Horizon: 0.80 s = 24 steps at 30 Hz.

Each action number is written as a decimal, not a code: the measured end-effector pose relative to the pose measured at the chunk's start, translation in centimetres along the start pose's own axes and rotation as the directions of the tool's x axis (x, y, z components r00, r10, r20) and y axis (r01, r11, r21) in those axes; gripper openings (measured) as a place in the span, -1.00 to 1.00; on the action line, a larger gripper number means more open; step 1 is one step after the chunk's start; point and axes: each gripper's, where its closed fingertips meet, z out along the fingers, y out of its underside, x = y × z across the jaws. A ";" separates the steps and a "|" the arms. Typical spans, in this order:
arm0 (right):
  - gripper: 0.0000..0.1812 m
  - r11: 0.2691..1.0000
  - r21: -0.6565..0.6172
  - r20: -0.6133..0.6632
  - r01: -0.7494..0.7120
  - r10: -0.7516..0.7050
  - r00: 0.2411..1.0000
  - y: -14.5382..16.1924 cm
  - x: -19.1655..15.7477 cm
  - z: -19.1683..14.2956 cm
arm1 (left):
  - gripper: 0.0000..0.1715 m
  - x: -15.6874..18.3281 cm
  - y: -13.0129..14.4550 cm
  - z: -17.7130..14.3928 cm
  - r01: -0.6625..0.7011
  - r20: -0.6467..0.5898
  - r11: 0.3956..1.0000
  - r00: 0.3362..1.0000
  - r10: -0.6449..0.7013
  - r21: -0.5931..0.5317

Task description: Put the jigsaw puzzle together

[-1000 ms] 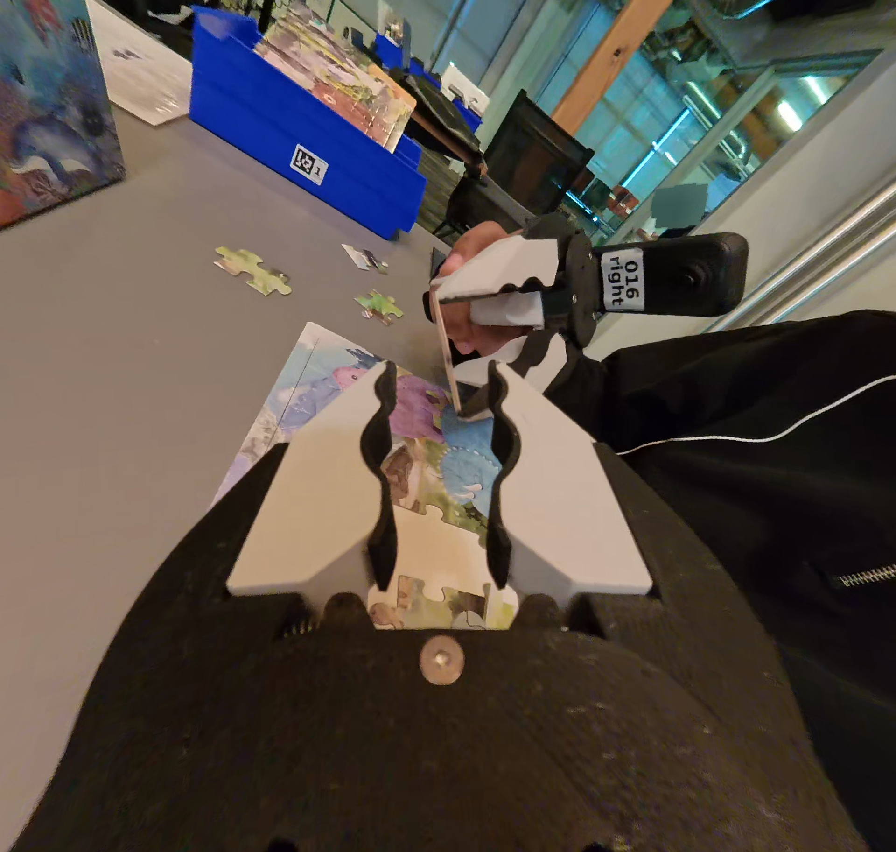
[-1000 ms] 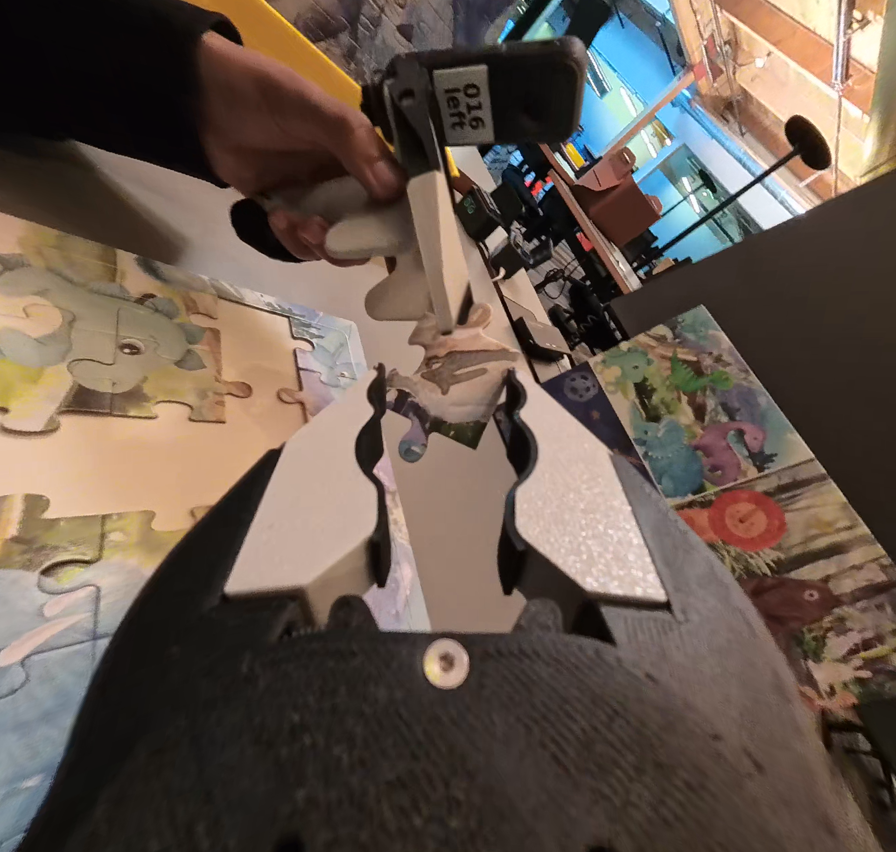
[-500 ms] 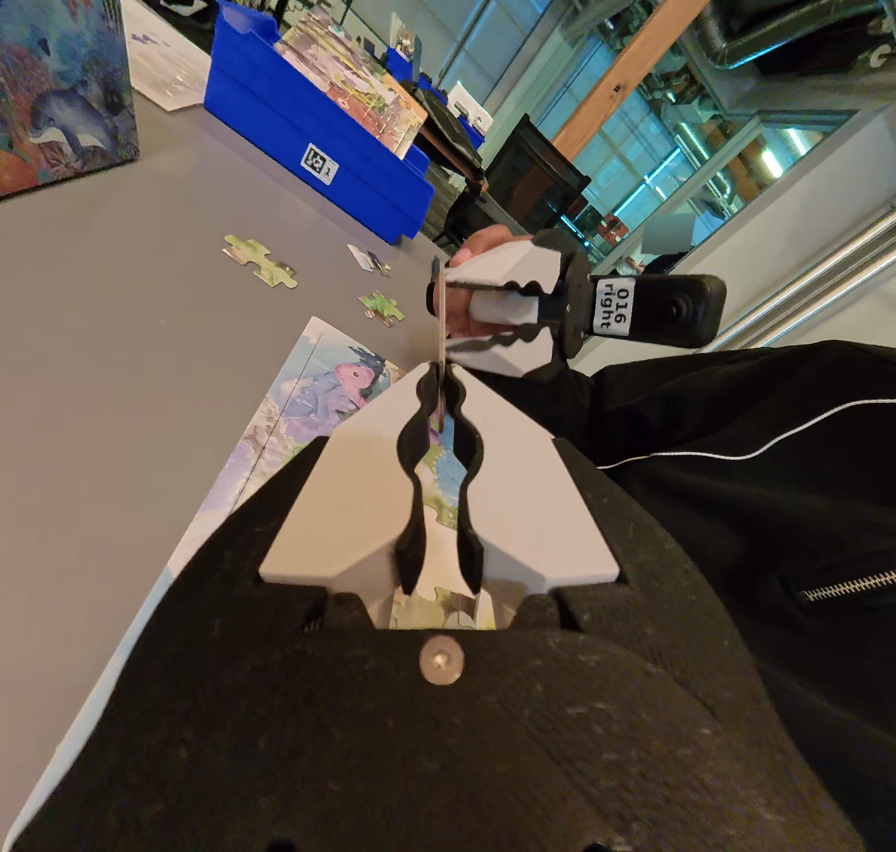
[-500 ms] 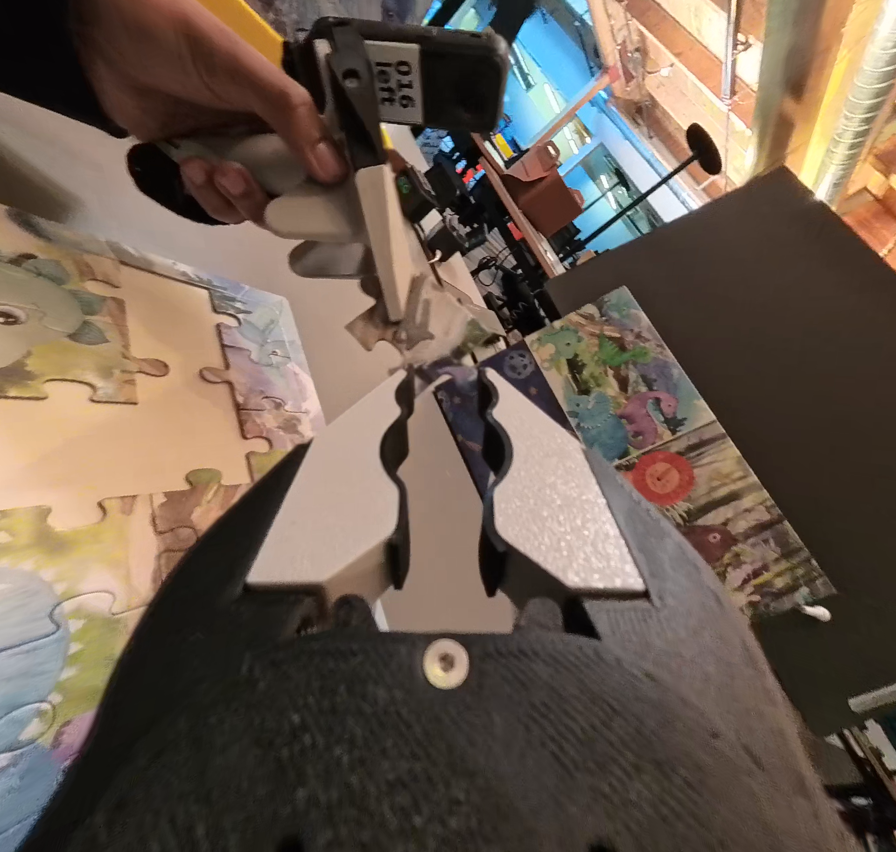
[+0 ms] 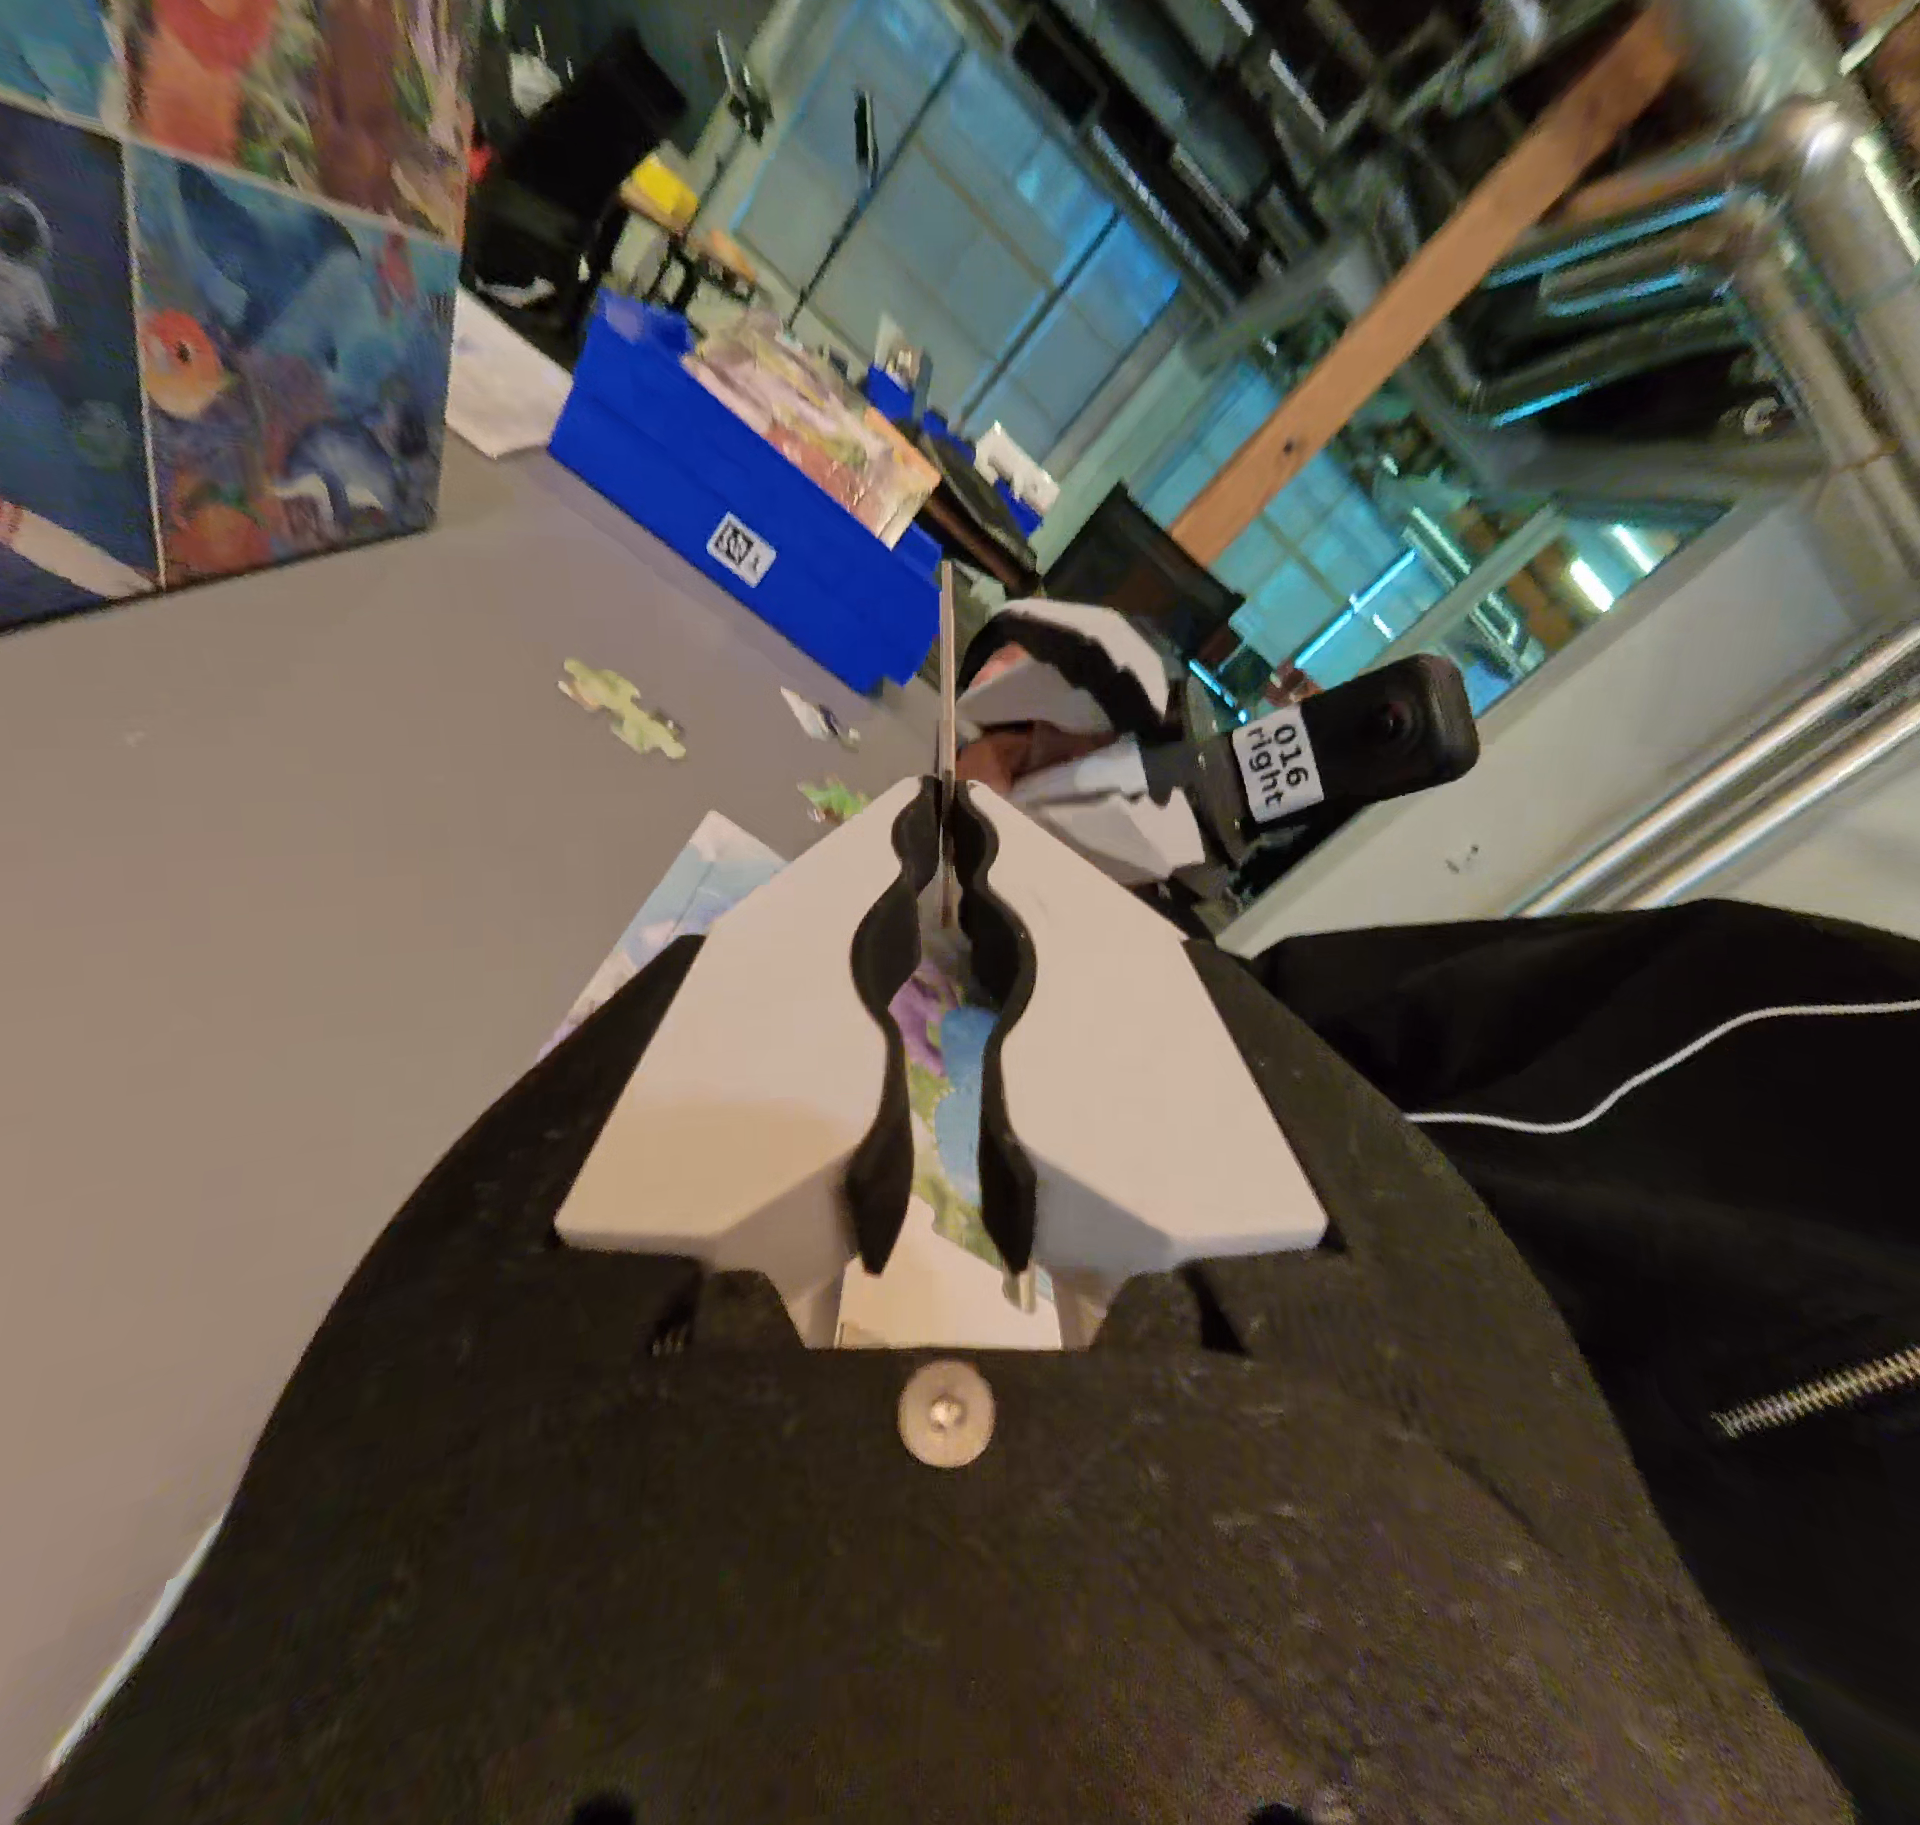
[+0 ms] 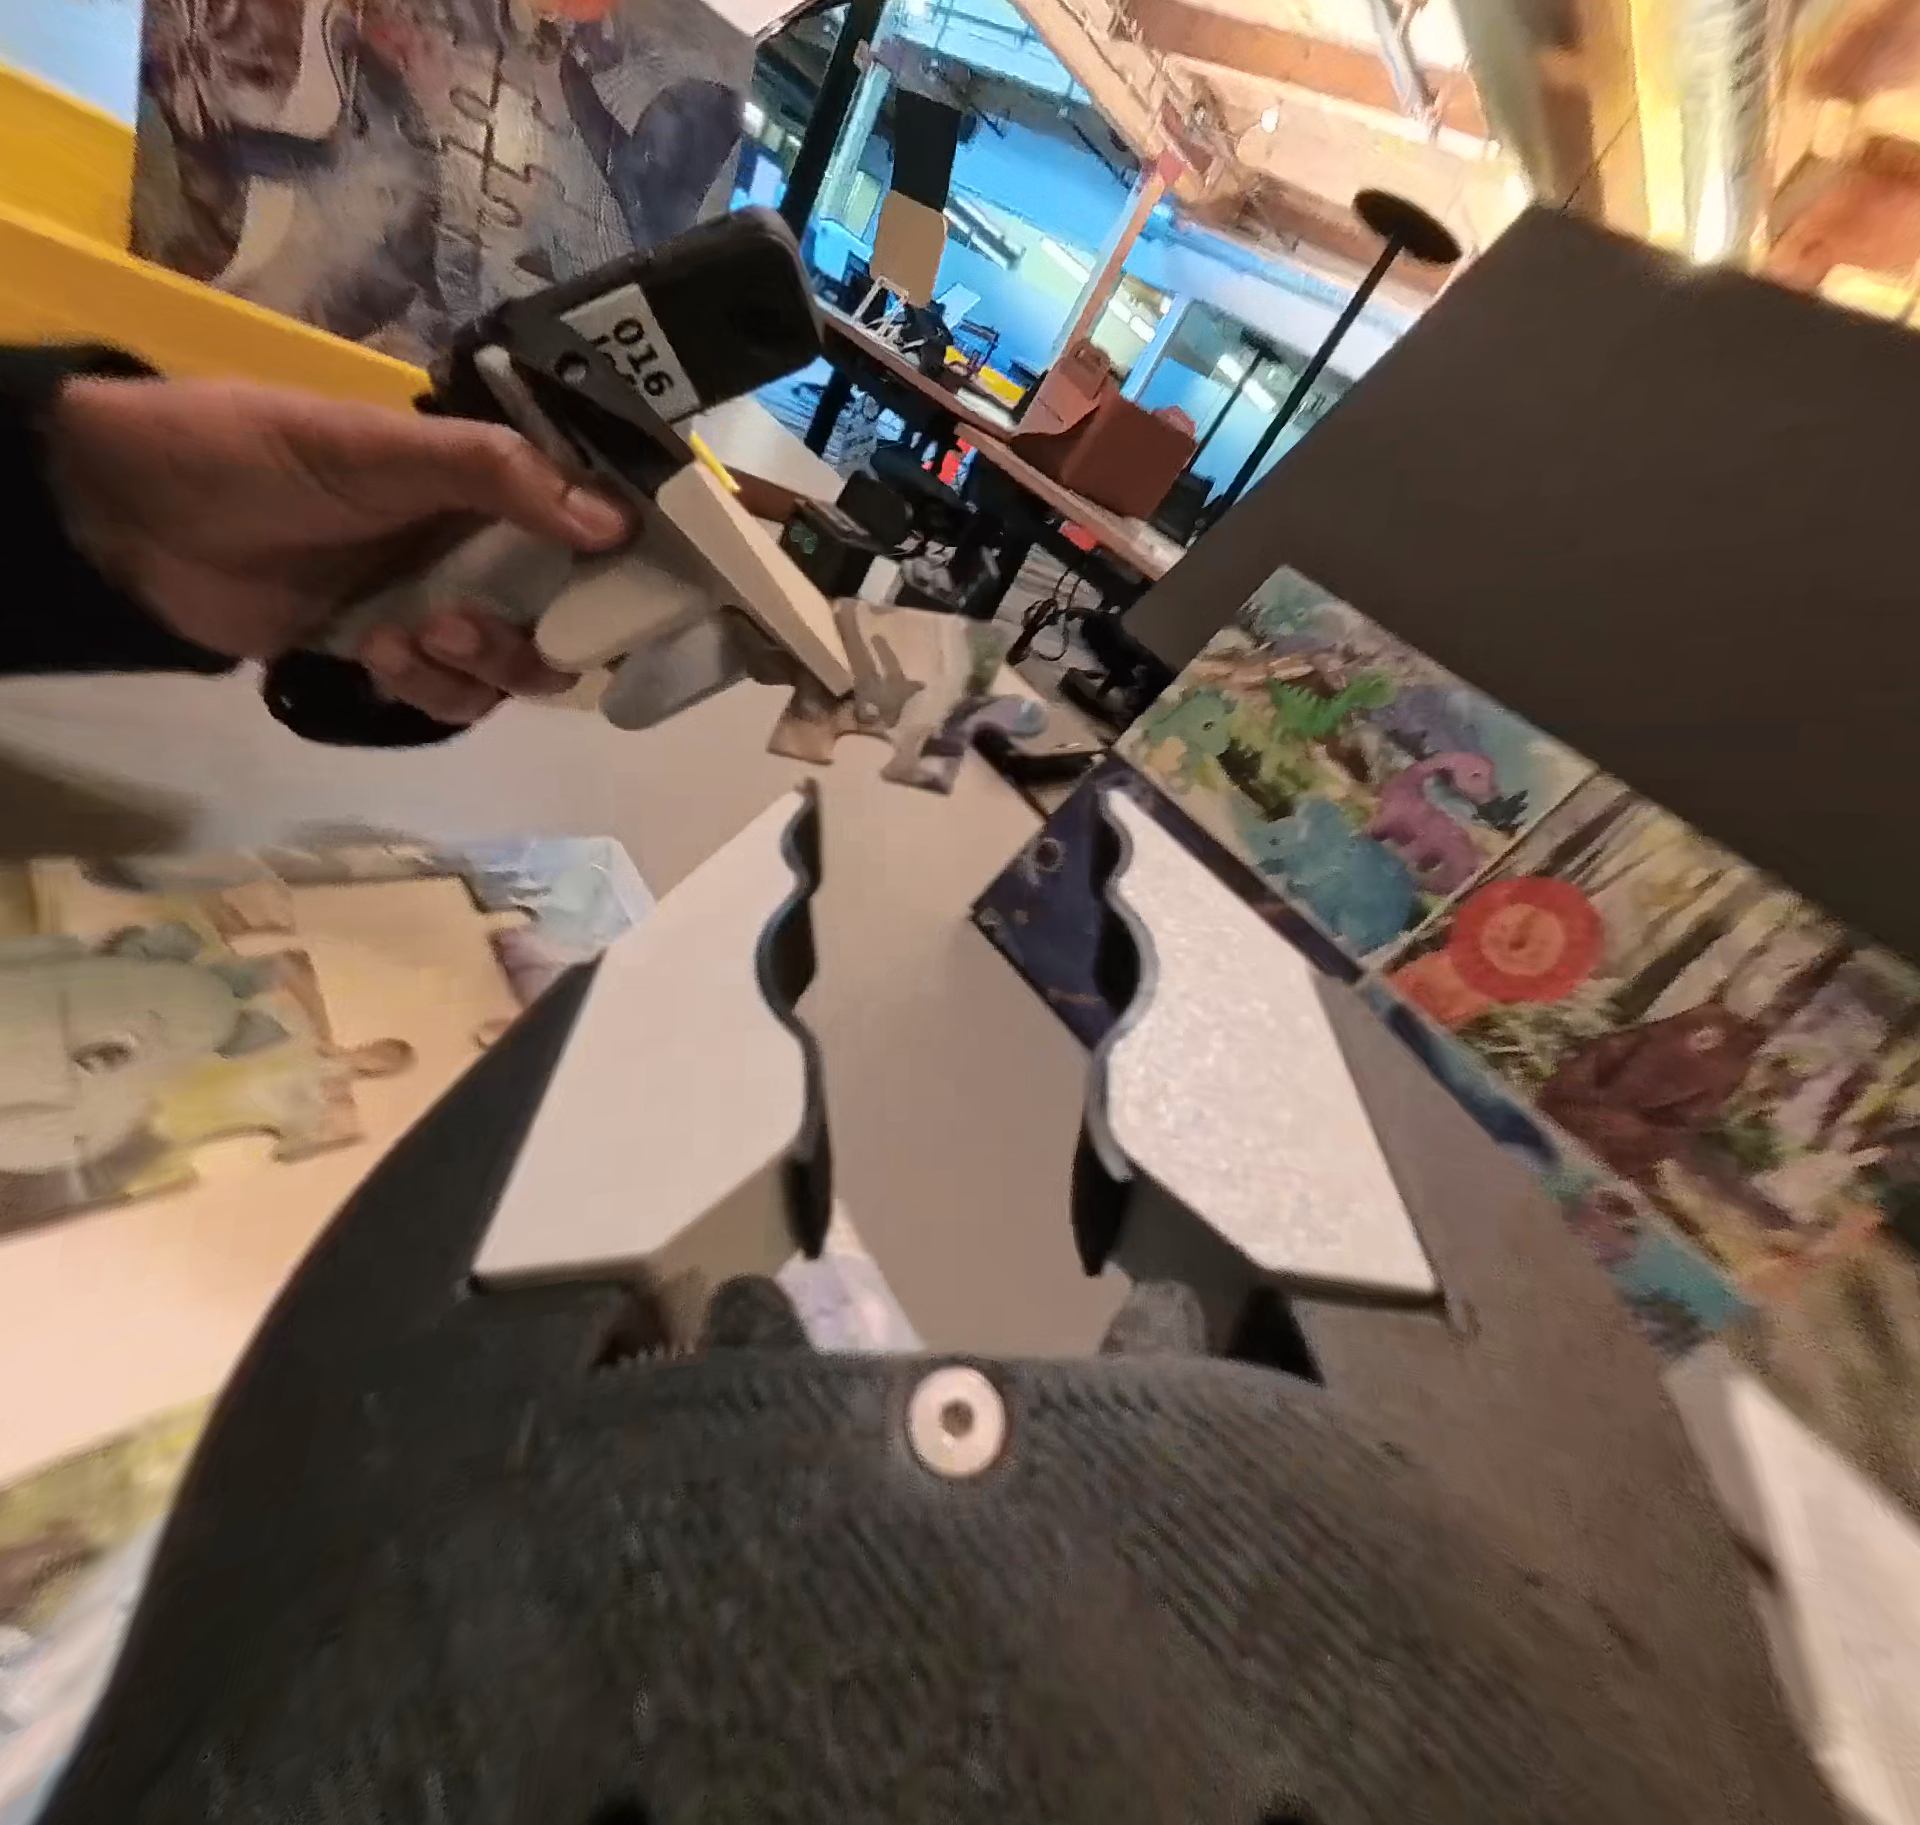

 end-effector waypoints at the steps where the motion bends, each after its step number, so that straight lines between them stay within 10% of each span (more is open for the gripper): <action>1: -0.33 0.998 -0.016 0.009 -0.059 0.059 0.998 0.1 -0.4 0.5 | -1.00 0.0 -0.3 -0.1 -0.007 0.006 1.000 1.000 0.007 0.020; 24: -0.48 0.964 -0.161 -0.128 0.210 -0.232 0.964 0.5 -0.5 1.5 | -0.81 0.9 0.8 1.9 0.053 -0.064 0.999 0.997 -0.053 -0.012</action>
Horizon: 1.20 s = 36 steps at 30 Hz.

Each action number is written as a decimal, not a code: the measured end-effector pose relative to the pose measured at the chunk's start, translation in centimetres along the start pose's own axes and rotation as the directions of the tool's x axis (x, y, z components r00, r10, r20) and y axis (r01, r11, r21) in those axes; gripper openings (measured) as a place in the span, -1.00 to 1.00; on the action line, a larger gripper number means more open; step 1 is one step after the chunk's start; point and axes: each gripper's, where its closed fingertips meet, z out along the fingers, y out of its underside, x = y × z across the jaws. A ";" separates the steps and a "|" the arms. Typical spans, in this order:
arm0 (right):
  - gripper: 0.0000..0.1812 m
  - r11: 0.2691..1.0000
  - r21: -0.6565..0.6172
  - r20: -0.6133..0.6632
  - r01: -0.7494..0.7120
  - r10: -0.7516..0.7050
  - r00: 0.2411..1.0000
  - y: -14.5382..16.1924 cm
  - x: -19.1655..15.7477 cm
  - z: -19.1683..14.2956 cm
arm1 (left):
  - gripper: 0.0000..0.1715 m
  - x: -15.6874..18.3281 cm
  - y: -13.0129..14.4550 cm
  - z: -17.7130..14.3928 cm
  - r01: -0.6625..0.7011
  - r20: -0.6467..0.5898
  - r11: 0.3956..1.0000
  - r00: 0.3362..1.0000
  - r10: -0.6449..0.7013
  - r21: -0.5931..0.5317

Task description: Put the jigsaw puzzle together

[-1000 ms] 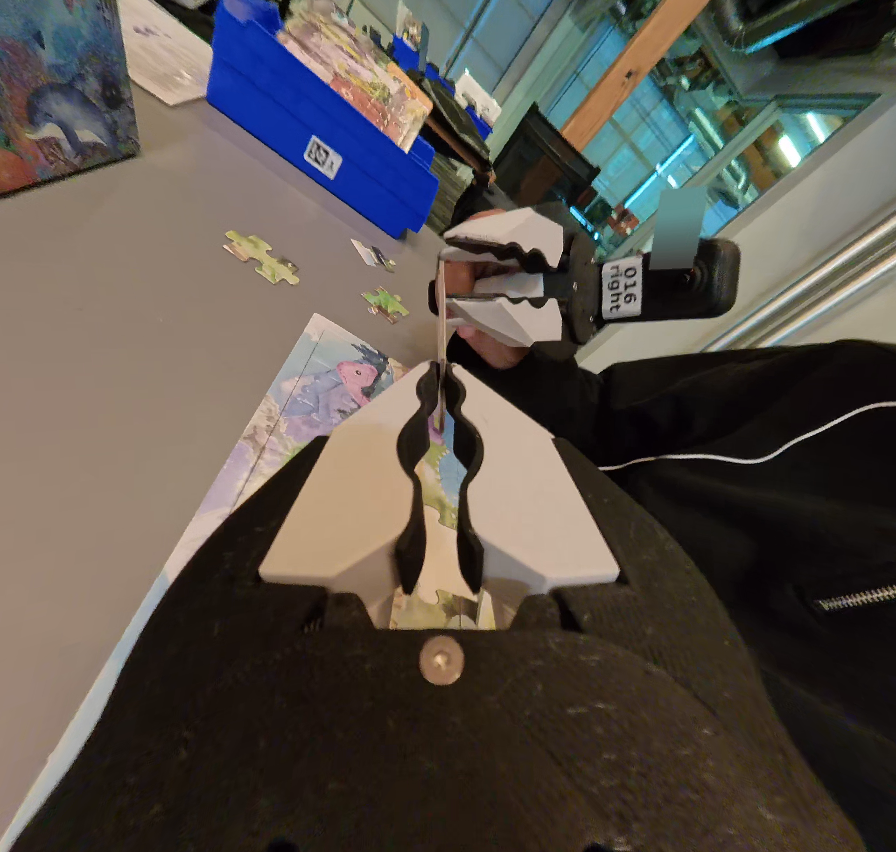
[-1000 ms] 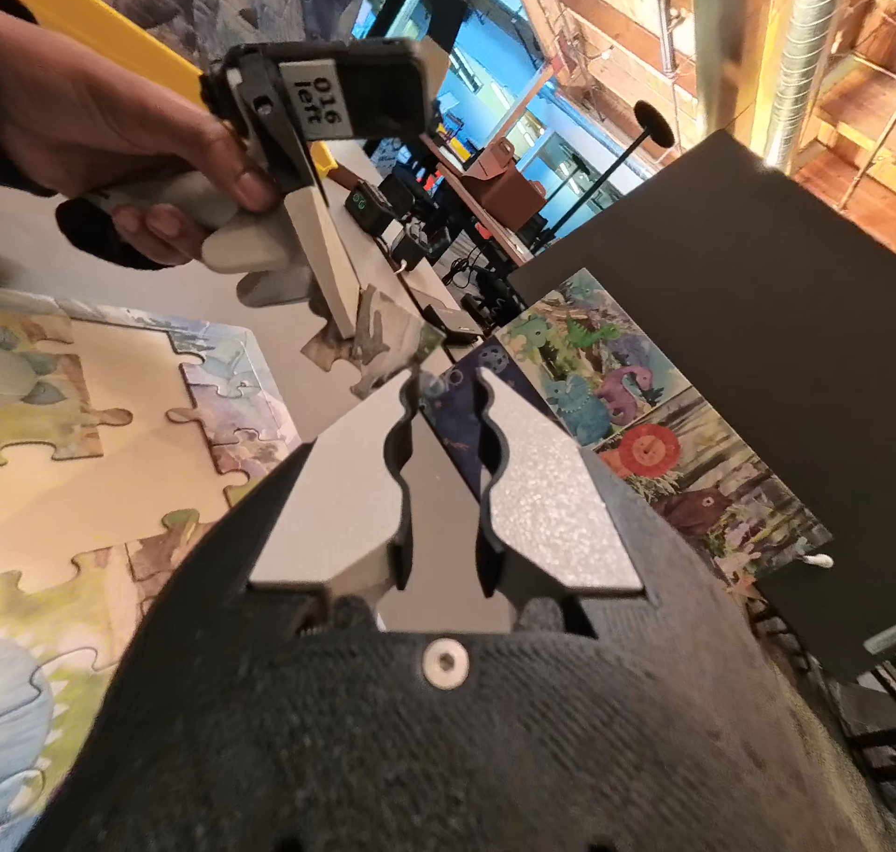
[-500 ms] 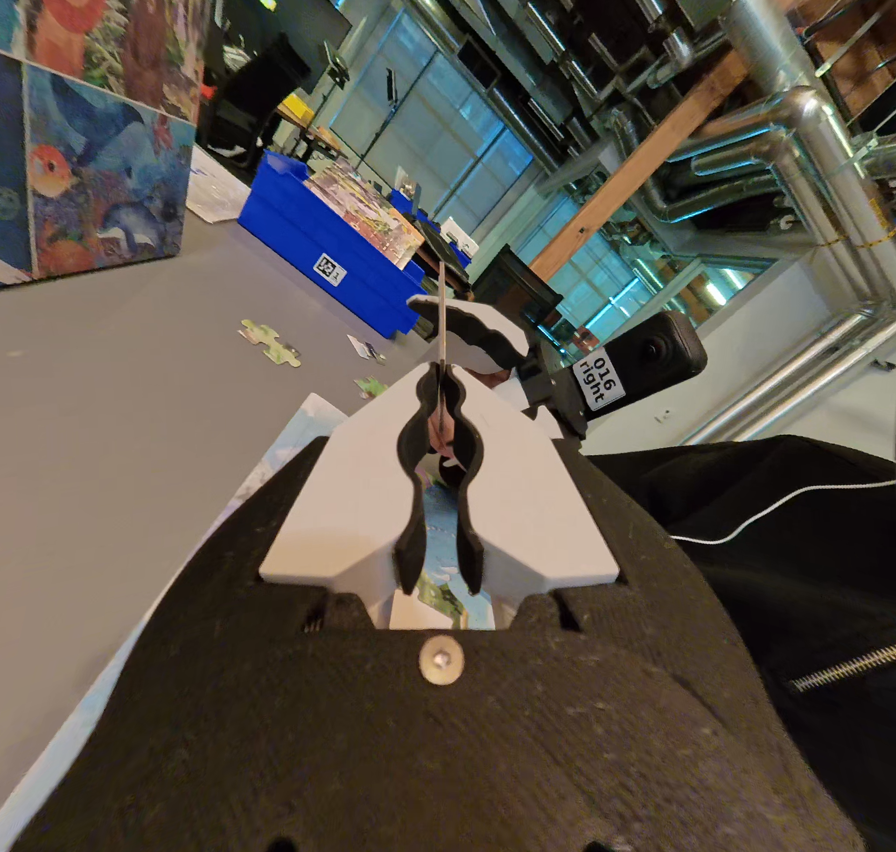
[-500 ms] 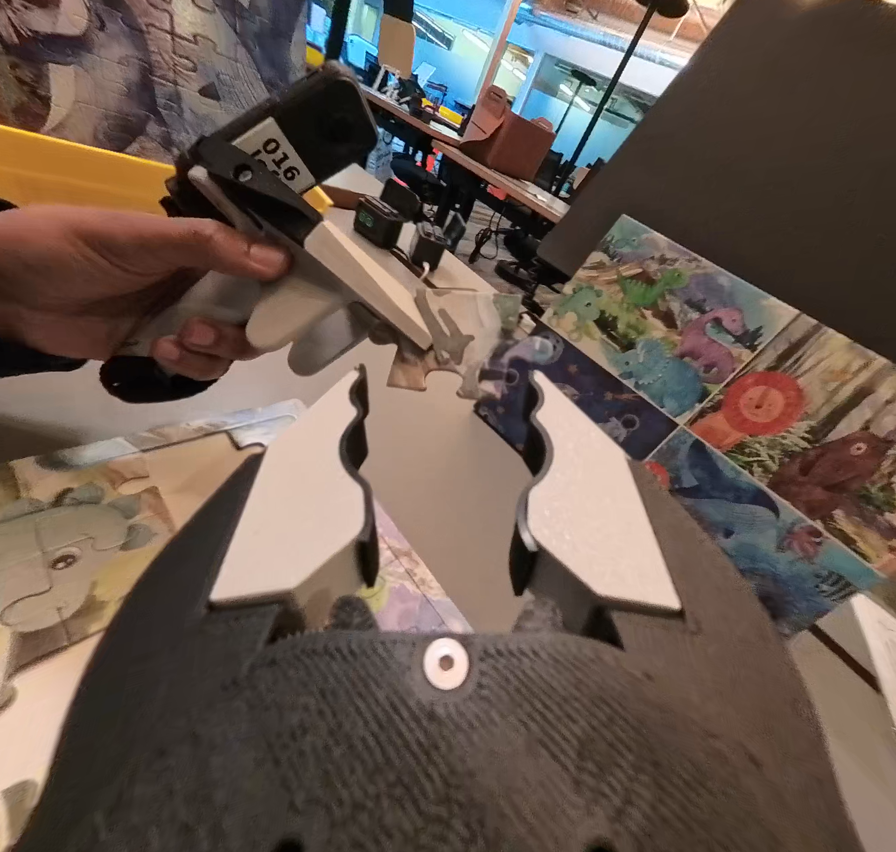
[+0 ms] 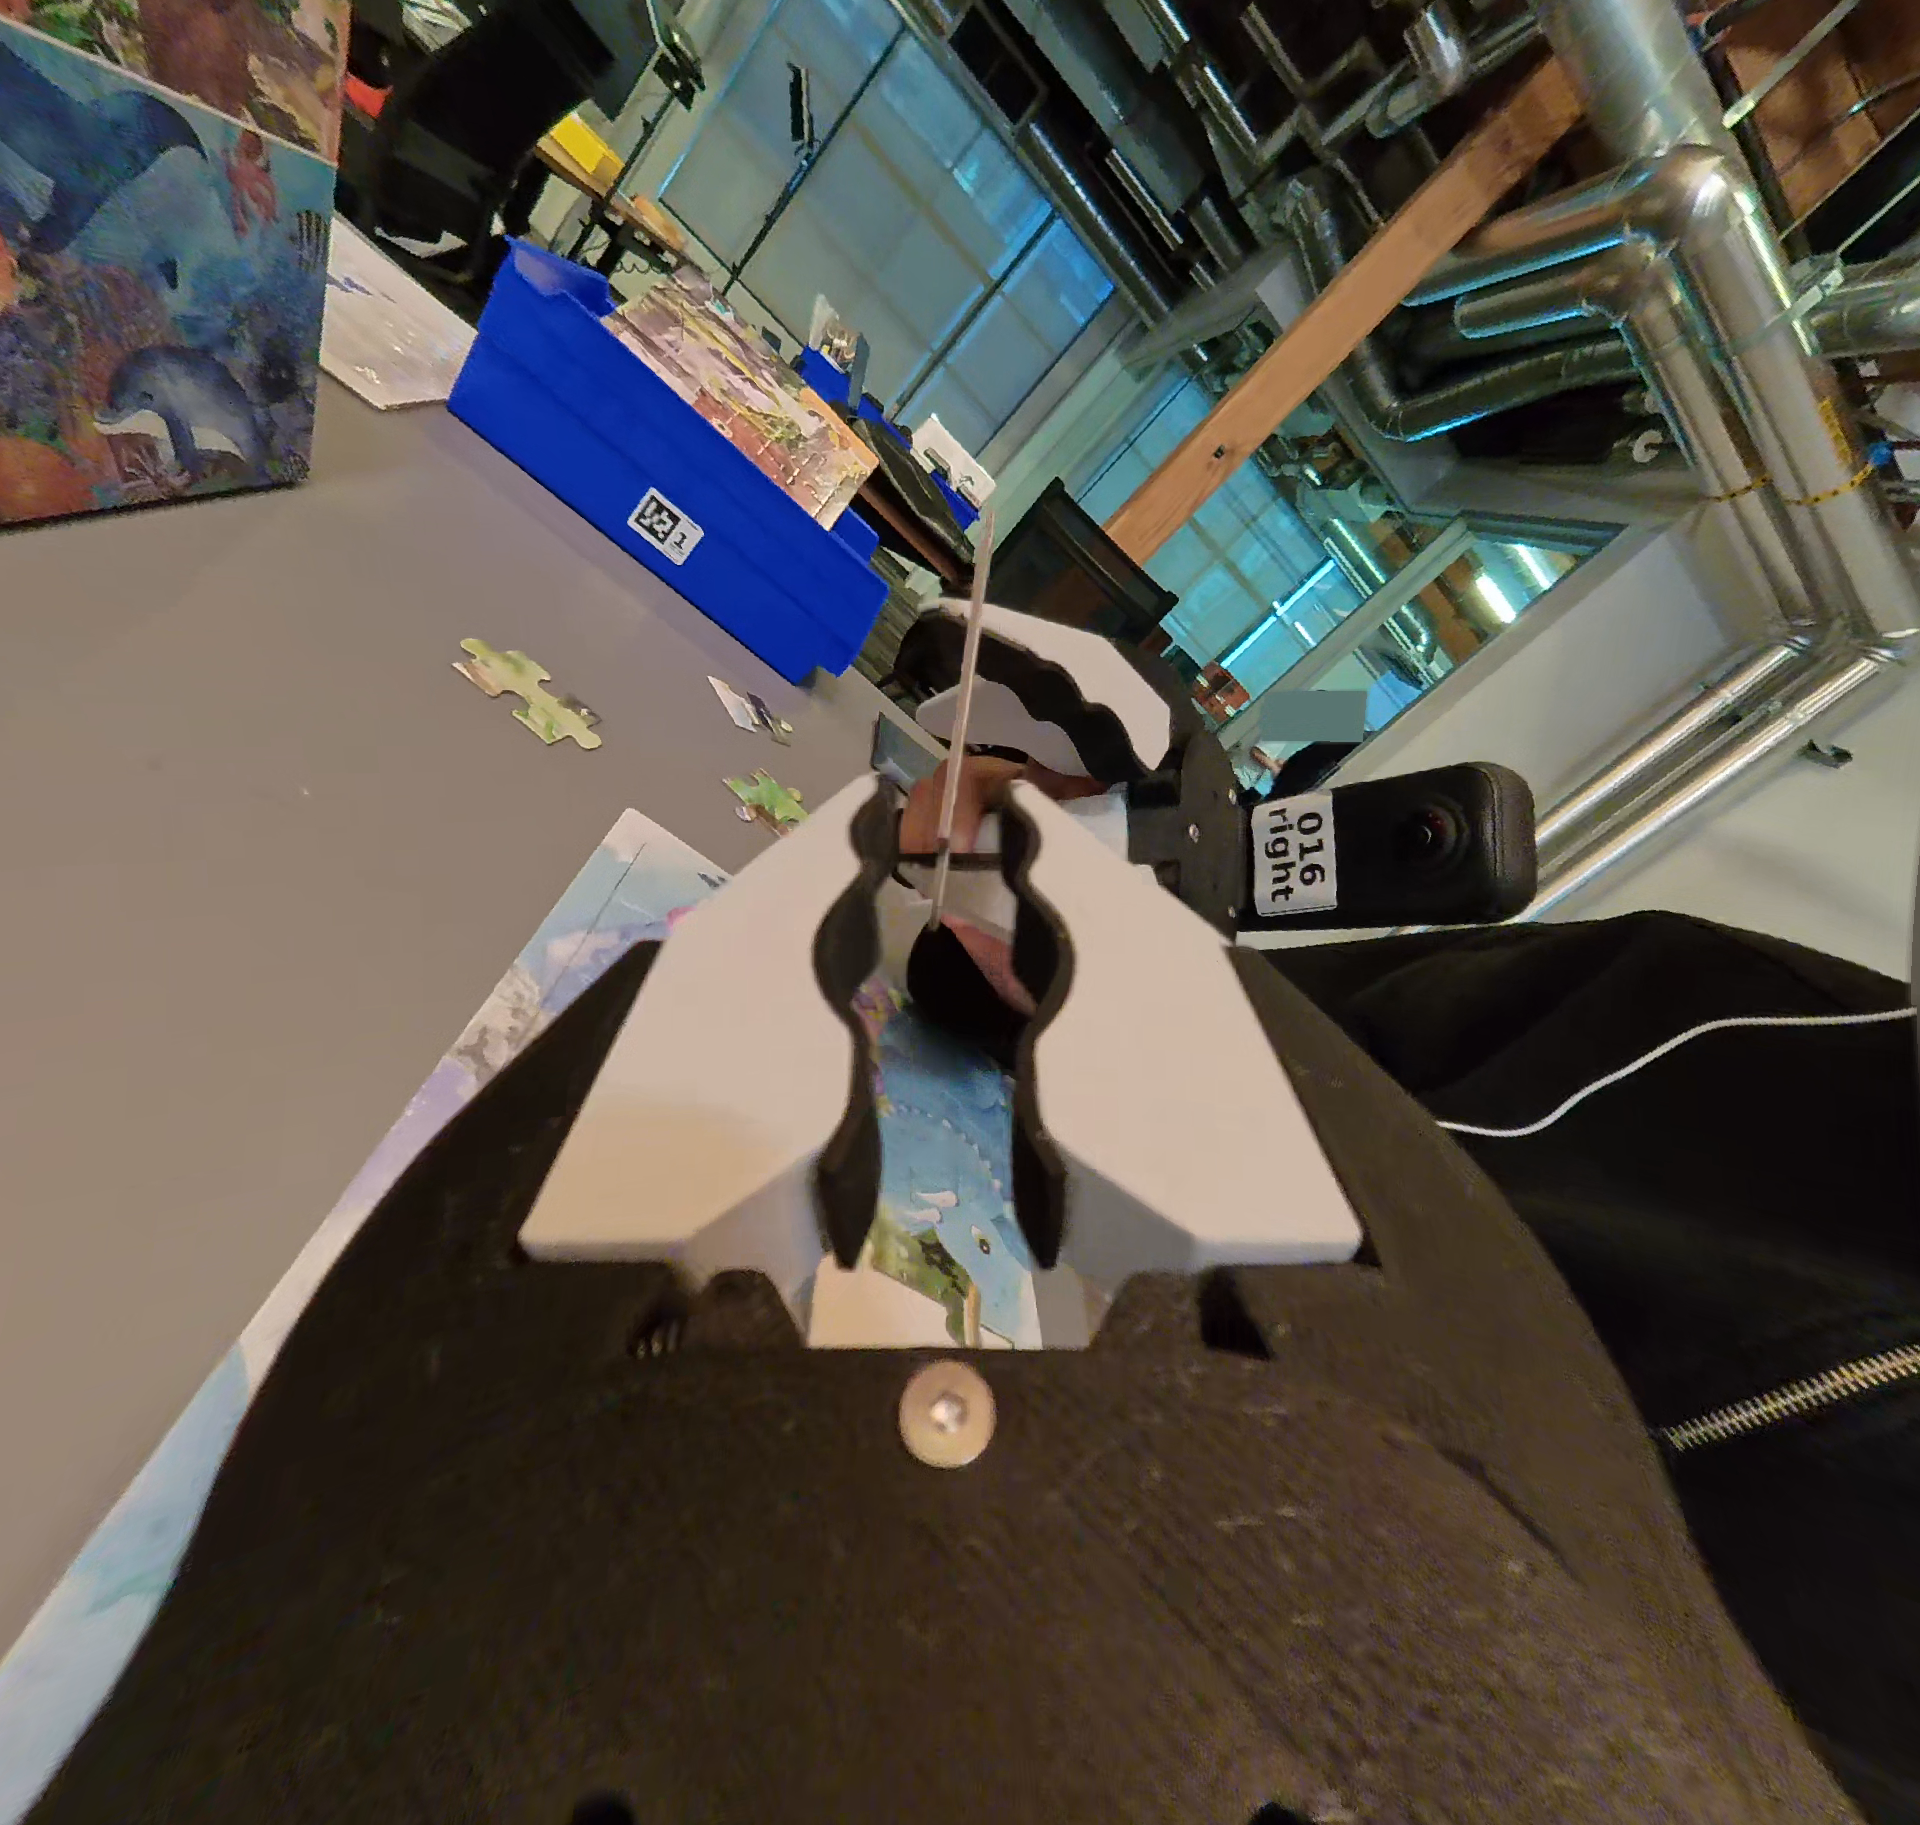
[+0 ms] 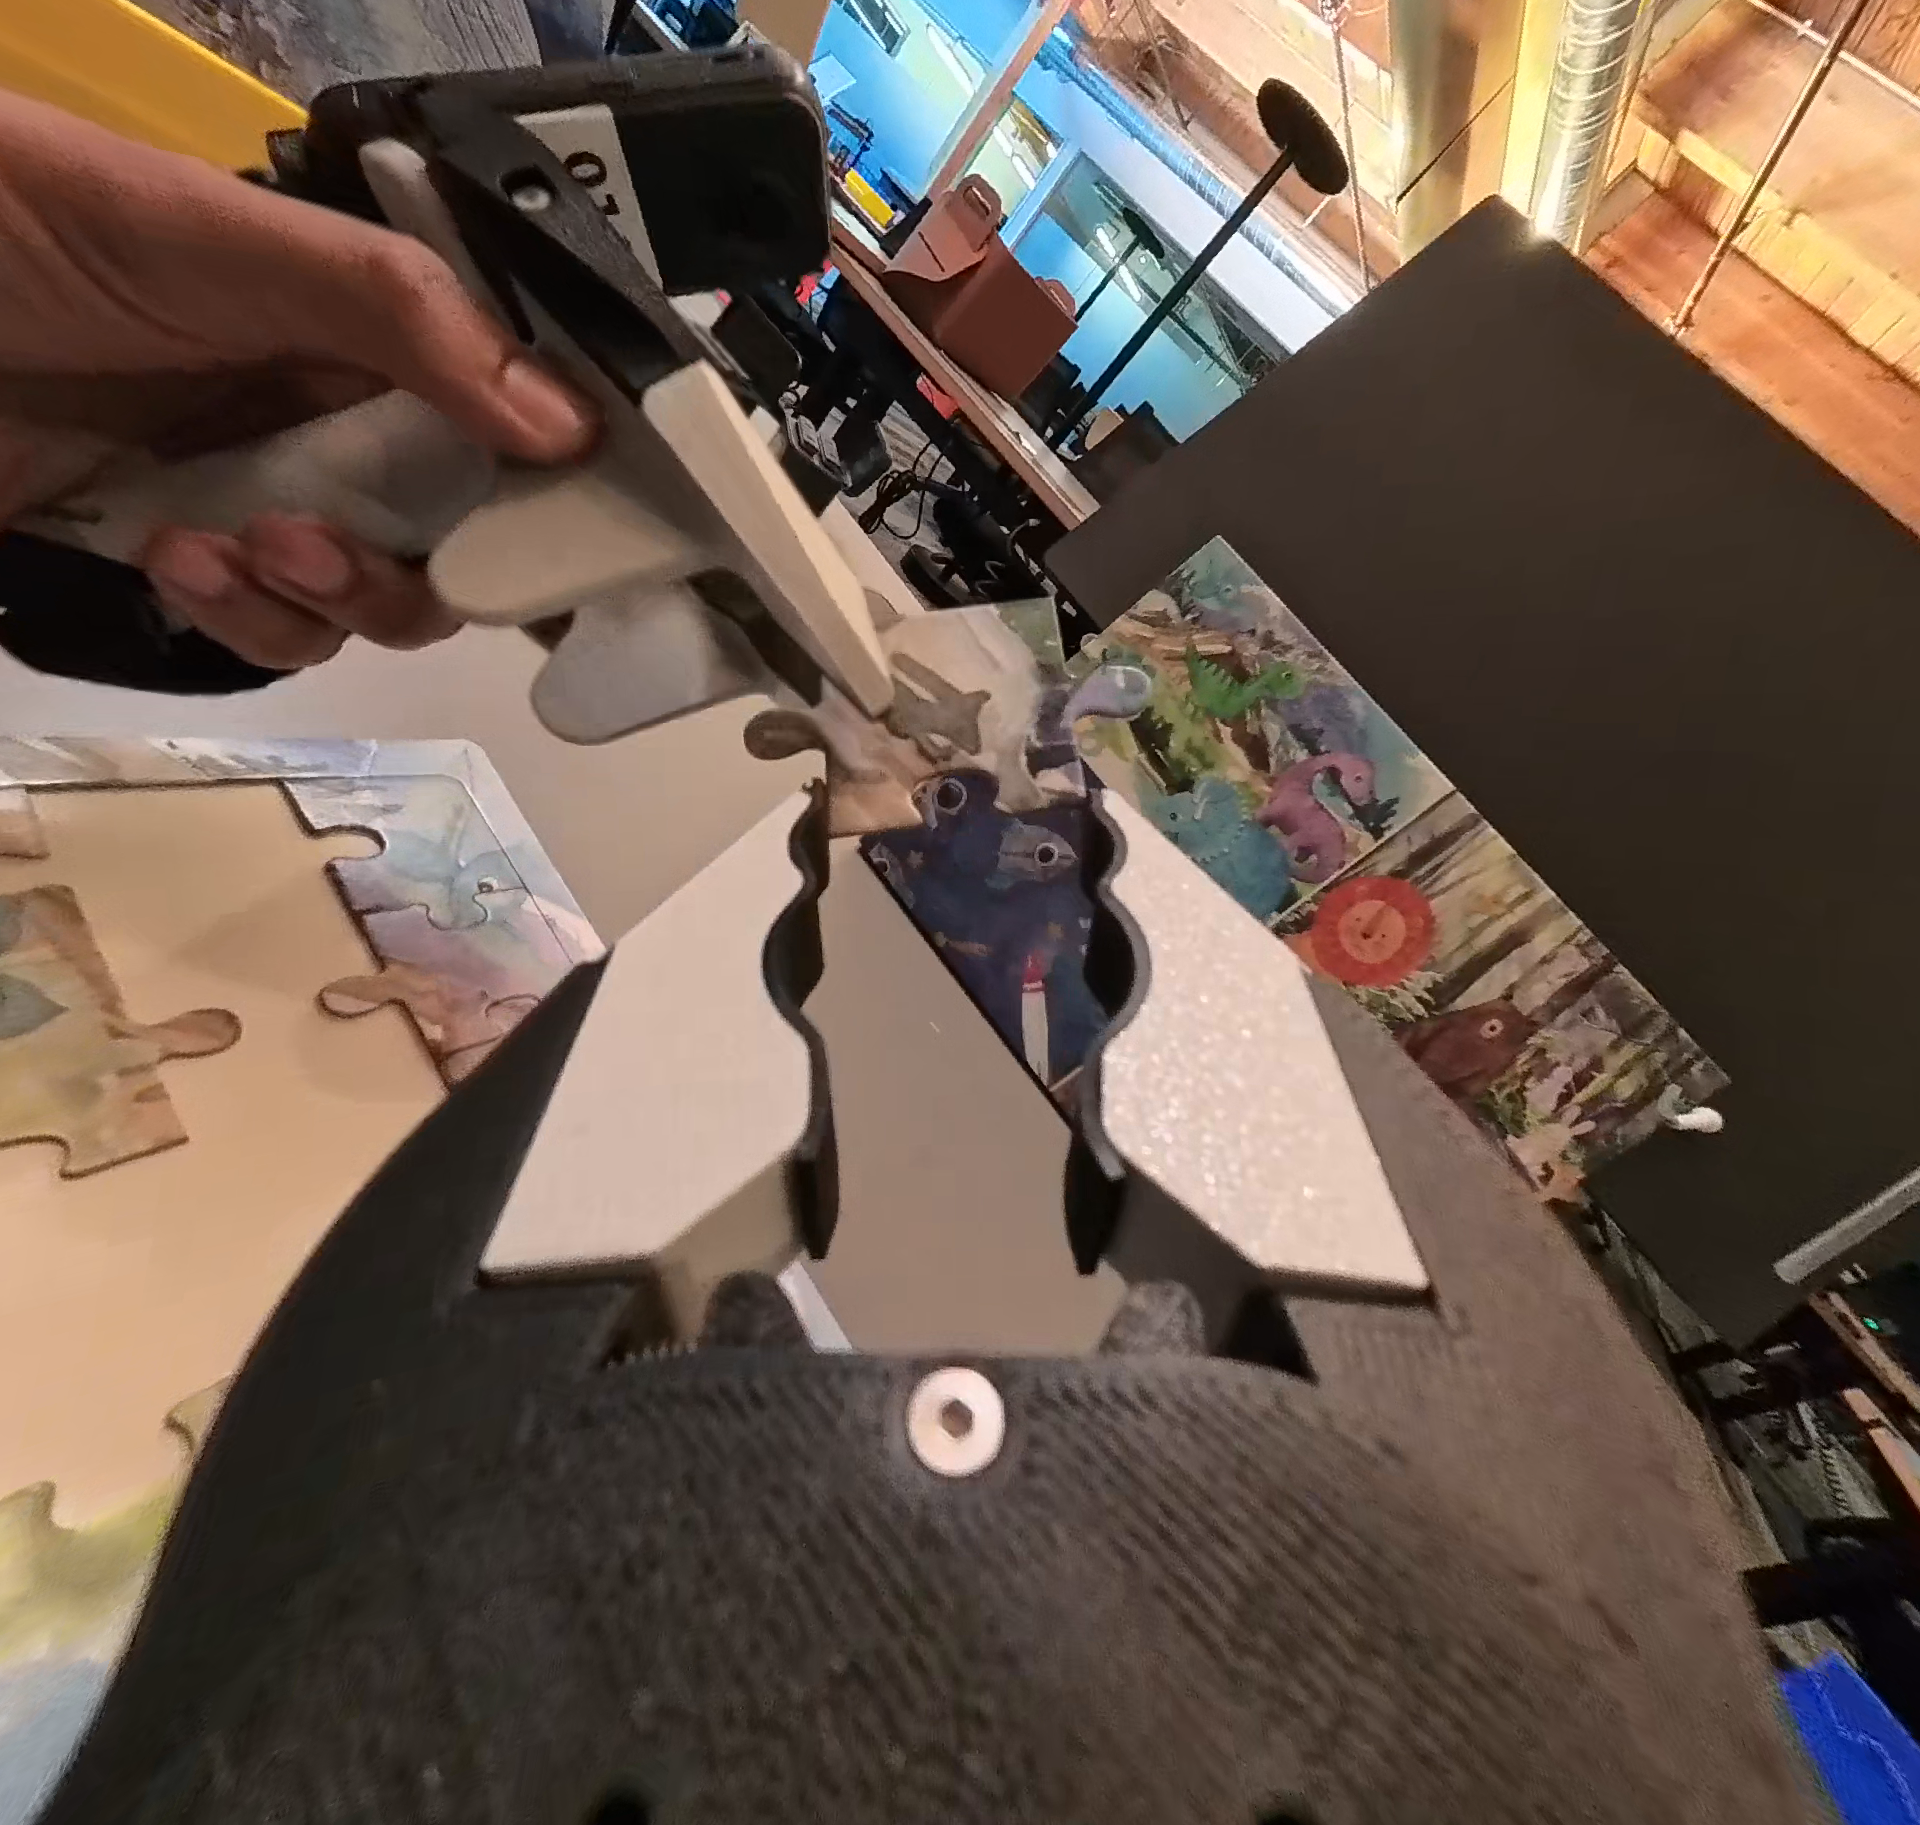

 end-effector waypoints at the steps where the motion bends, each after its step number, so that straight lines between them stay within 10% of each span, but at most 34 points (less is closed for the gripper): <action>1: -0.48 1.000 0.005 -0.002 0.000 0.000 1.000 -0.1 0.2 -0.2 | -0.71 -0.1 -0.1 -0.1 -0.012 0.013 1.000 1.000 0.011 0.005; 17: -0.48 0.954 0.009 0.118 -0.301 0.298 0.947 1.4 0.5 -0.1 | -0.35 -1.2 -3.8 -4.2 -0.276 0.287 0.956 0.928 0.236 0.104; 26: -0.47 0.941 -0.053 0.114 -0.334 0.338 0.934 3.6 1.4 0.0 | -0.58 -6.8 -1.4 -5.9 -0.281 0.573 0.918 0.719 0.394 -0.279; 28: -0.48 0.945 -0.075 0.088 -0.317 0.323 0.942 4.6 2.0 0.0 | -0.98 -8.7 -1.8 -6.8 -0.241 0.618 0.841 0.587 0.524 -0.484; 31: -0.47 0.941 -0.105 0.070 -0.323 0.331 0.941 6.0 2.7 0.0 | -1.00 -11.5 -6.3 -8.0 -0.132 0.554 0.602 0.276 0.785 -0.788; 36: -0.48 0.896 -0.107 0.079 -0.431 0.440 0.894 7.3 3.3 0.1 | -1.00 -13.5 -17.1 -8.8 0.283 -0.012 0.060 -0.245 0.969 -0.957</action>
